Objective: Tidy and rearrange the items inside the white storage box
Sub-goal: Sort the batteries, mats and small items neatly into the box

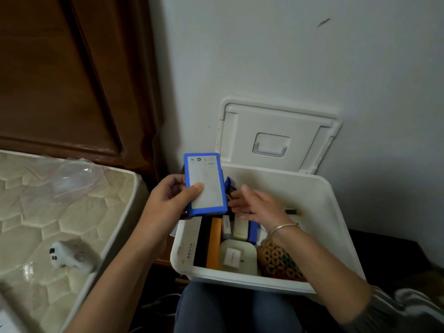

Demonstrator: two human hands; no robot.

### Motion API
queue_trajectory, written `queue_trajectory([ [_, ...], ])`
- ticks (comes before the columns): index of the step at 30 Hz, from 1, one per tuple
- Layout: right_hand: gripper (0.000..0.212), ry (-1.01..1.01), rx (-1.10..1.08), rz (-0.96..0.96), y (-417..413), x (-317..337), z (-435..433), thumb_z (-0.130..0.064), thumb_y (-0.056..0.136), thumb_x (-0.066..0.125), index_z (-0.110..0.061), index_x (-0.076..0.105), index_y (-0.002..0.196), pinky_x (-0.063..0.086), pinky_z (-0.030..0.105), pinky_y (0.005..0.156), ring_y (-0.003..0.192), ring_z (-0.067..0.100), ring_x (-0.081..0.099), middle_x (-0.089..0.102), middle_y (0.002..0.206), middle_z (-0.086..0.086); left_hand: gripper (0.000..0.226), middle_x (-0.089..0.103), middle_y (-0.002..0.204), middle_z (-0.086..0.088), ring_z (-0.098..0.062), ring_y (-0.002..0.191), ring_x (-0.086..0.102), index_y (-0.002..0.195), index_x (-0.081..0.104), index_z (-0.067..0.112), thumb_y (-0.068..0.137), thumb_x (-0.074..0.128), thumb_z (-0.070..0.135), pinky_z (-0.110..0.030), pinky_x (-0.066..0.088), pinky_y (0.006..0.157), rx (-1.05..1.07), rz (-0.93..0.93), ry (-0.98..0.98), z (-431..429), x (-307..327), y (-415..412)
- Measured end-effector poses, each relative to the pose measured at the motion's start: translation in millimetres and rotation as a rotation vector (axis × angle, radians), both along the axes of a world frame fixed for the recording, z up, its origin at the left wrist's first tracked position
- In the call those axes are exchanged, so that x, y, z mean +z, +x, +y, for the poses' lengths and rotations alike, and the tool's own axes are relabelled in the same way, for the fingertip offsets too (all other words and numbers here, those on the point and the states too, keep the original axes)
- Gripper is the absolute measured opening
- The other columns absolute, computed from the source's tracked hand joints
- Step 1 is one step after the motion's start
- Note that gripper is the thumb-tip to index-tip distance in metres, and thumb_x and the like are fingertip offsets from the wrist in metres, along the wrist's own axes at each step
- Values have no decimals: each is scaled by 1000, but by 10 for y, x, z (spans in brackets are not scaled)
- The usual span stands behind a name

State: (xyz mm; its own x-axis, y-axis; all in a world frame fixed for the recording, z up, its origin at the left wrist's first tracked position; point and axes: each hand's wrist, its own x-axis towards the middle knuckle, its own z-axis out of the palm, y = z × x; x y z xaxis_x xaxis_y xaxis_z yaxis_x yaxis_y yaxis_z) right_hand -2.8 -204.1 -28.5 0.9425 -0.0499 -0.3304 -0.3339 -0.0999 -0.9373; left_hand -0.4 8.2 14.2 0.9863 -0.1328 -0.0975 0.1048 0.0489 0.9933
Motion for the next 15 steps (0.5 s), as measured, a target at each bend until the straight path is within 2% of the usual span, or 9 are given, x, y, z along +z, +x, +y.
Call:
queue_trajectory([
  [3,36,108,13,-85,-121,399,-140,-51,93,45,-23,67,102,58,23,72,89,15,71,75,93,-1,19,71,94,1,-8,80,71,102,63,22,86,69,31,-18,52,57,-98,-3,145,-228,29,26],
  [6,28,145,-22,-87,-258,510,-277,-42,91,55,-20,65,106,58,23,71,89,15,71,74,96,1,20,69,83,7,-1,70,68,100,63,22,85,71,31,-14,50,54,-149,-45,243,-533,67,-19],
  [8,25,255,-63,-65,-356,464,-383,-30,92,58,-14,64,110,58,32,79,94,21,70,72,103,7,20,68,87,5,-3,73,68,100,63,24,84,72,32,-20,55,59,-181,-62,282,-722,78,-66],
  [11,28,427,-137,-48,-510,420,-553,-21,87,61,-6,64,111,54,42,90,98,26,67,70,109,14,23,70,97,-6,-19,86,70,103,63,21,85,71,32,-36,59,74,-275,-32,279,-955,40,-141],
  [12,28,422,-158,-72,-555,420,-615,-22,85,63,-6,66,108,54,41,88,96,25,68,70,107,14,24,70,99,-7,-19,86,70,105,63,21,86,70,33,-35,59,72,-312,-9,251,-1018,25,-174],
  [15,20,324,-240,-152,-682,440,-782,-22,86,64,-11,70,102,58,35,76,90,21,71,73,101,9,32,70,102,0,-7,83,70,117,58,28,89,62,44,-18,53,63,-442,6,234,-1163,-20,-274],
])
